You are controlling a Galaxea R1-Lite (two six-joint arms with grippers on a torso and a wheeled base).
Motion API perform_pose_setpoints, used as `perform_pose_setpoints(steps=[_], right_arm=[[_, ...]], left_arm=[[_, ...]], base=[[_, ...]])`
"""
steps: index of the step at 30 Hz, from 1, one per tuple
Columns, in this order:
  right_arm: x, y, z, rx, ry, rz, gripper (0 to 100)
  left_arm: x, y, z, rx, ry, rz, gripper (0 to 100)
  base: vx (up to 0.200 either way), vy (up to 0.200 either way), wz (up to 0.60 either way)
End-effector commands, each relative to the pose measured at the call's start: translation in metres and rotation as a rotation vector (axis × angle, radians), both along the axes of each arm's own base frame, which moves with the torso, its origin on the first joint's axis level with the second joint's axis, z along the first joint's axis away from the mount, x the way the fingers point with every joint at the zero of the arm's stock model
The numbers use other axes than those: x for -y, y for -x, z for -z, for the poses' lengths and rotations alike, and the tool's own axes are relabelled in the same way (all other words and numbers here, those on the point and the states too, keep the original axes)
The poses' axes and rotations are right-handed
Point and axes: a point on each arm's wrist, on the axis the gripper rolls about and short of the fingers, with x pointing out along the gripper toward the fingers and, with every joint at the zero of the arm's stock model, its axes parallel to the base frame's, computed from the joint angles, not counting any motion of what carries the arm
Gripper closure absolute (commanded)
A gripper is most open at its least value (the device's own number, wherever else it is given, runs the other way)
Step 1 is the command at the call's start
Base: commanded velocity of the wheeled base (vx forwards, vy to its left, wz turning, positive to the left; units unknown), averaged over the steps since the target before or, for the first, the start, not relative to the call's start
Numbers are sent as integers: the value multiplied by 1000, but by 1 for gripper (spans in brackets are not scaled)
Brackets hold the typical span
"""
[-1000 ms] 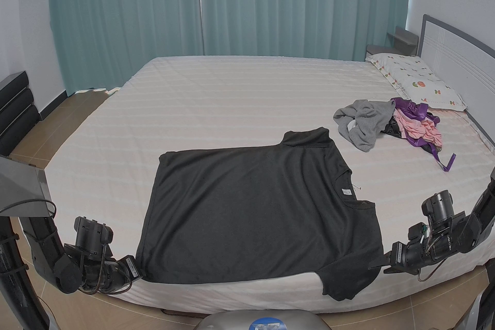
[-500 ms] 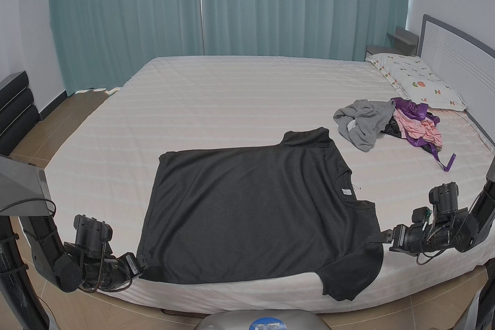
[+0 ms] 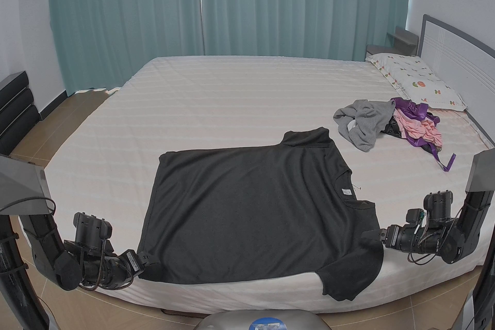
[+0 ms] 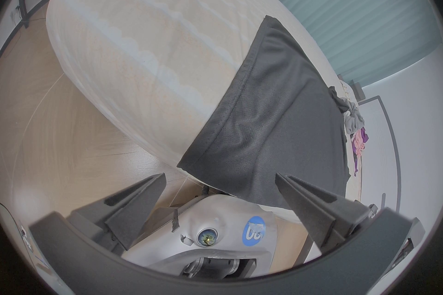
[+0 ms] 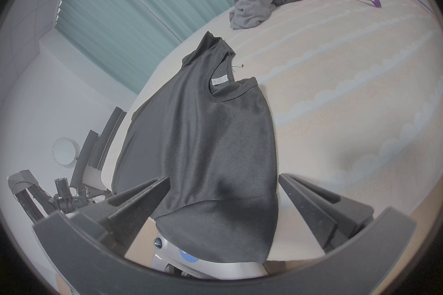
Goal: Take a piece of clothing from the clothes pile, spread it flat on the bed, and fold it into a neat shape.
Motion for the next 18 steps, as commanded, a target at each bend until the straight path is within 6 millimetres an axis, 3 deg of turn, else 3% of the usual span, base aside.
perform_pose_setpoints(steps=[1,7,8,18], right_arm=[[3,10,29,-70,2,10,0],[6,11,34,-58,3,25,0],[6,11,34,-58,3,25,100],[10,23,26,-66,-1,45,100]], left_arm=[[-1,-3,0,3,10,-12,0],[-1,-2,0,1,10,-12,0],[-1,-2,0,1,10,-12,0],[-1,-2,0,2,9,-10,0]], base=[[0,0,0],[0,0,0],[0,0,0],[0,0,0]])
